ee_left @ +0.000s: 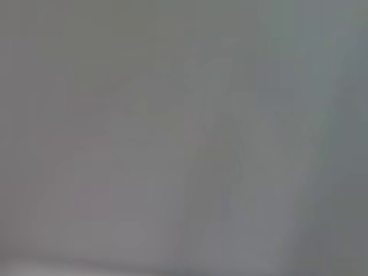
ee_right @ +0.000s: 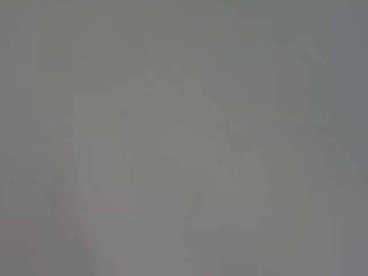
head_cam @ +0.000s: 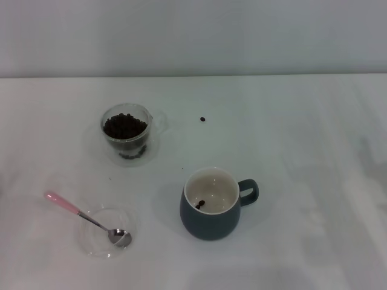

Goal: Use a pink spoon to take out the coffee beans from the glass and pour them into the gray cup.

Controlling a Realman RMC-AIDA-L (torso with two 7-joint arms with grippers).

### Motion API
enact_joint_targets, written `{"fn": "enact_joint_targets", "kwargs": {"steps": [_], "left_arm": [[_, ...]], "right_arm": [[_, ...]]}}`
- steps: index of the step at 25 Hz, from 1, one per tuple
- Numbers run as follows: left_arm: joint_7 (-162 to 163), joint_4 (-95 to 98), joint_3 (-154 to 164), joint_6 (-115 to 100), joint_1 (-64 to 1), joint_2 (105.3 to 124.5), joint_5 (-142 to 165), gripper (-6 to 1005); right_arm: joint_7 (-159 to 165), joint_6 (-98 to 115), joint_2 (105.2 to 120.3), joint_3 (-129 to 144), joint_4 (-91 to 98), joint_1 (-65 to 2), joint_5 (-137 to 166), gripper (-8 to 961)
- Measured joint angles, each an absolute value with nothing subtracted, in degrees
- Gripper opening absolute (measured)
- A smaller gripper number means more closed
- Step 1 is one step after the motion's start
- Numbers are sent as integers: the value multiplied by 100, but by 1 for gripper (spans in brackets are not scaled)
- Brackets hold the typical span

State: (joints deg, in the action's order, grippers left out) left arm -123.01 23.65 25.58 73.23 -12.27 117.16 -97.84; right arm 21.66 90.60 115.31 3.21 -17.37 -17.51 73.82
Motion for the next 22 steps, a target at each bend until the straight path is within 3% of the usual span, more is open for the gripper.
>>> {"fn": "enact_joint_targets", "kwargs": {"steps": [3,5,22], "left_arm": [[-13616,2302,2025,7284,-1268,11879,-10267,634],[-14049,2158,1892,7289,-1301,11888,-10584,668],[-15621,1217,1861,7145,-1903,11886,-11967,662]], "right_arm": [[1754,8827,11532,353,-1778,-1801,7387,736],[1632,8645,11537,355,-1821,-1835,7388,736],[1662,8038,11540,325,-1907,-1975,7390,736]]}}
